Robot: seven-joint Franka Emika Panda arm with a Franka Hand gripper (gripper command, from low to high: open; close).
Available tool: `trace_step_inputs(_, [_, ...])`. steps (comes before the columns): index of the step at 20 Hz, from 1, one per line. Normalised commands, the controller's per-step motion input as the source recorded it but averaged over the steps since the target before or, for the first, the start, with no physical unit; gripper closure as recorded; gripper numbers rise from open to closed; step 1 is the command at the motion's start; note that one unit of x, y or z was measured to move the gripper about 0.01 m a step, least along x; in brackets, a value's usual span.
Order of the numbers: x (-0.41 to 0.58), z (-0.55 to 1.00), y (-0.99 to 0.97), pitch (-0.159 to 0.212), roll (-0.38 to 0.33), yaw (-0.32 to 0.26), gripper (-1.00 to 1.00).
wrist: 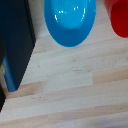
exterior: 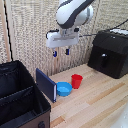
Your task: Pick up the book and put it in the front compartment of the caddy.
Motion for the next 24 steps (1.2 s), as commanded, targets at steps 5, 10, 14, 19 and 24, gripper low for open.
trace_step_inputs(5, [0.281, -0.06, 0.65, 0.006, -0.092, -0.002, -1.00])
trace_step_inputs(10, [0.291, -0.08, 0.56, 0.010, -0.081, 0.005, -1.00])
trace_step_inputs(14, [0.395, -0.17, 0.35, 0.037, -0.078, 0.068, -1.00])
trace_step_inputs(19, [0.458, -0.20, 0.24, 0.059, -0.093, 0.118, -1.00])
trace_step_inputs(24, [0.475, -0.17, 0.21, 0.085, -0.108, 0.157, -1.00])
